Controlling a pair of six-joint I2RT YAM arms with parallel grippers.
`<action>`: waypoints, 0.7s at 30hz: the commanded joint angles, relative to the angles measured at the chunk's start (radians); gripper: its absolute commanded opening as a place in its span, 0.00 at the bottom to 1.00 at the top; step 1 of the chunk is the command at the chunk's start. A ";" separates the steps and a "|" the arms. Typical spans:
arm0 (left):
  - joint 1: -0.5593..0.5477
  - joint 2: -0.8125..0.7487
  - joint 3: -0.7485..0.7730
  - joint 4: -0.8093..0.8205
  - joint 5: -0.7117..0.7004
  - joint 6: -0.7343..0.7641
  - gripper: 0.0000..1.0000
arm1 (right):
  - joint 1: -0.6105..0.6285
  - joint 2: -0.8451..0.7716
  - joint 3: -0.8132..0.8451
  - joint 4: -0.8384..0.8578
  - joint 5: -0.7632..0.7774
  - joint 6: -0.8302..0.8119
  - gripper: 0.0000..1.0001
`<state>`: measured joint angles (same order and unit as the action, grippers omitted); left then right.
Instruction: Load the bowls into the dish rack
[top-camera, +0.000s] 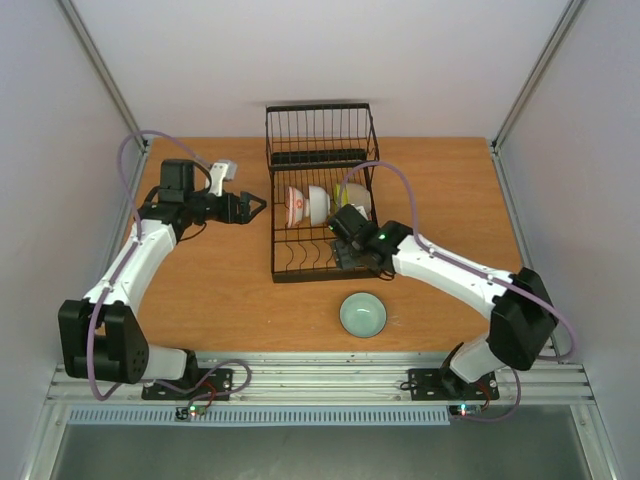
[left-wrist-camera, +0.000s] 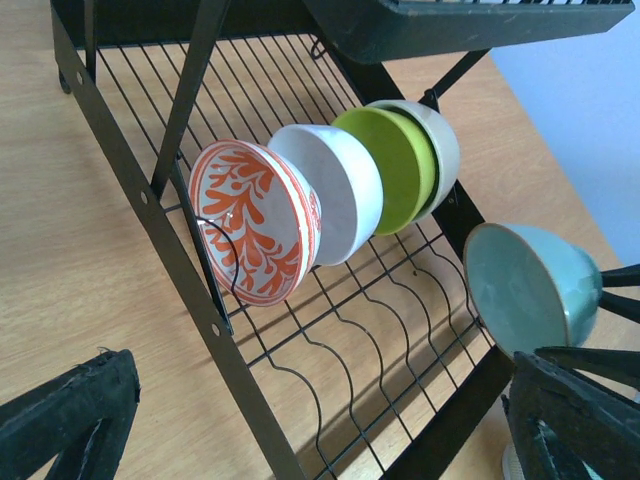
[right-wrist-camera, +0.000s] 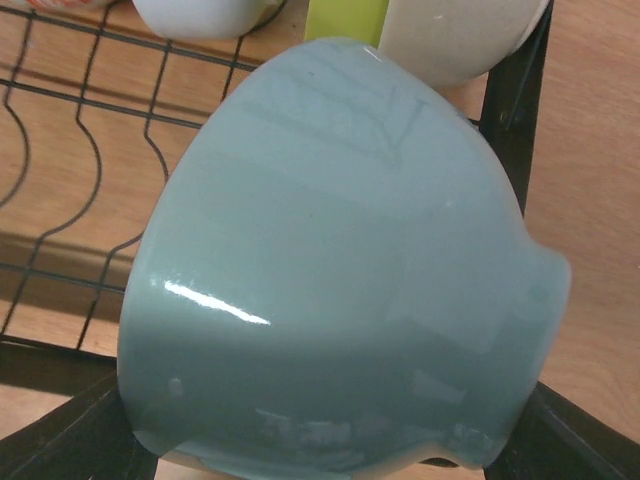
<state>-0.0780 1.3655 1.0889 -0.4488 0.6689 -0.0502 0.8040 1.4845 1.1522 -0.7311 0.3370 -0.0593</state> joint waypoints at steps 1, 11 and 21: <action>0.003 -0.024 -0.020 0.023 0.034 0.026 0.99 | 0.013 0.060 0.069 -0.026 0.095 0.006 0.01; 0.003 -0.028 -0.035 0.034 0.047 0.030 0.99 | 0.055 0.199 0.182 -0.124 0.277 0.020 0.01; 0.002 -0.014 -0.034 0.032 0.041 0.033 0.99 | 0.091 0.304 0.272 -0.237 0.340 0.030 0.01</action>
<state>-0.0780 1.3602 1.0630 -0.4450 0.6998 -0.0391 0.8818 1.7714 1.3689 -0.9043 0.5938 -0.0494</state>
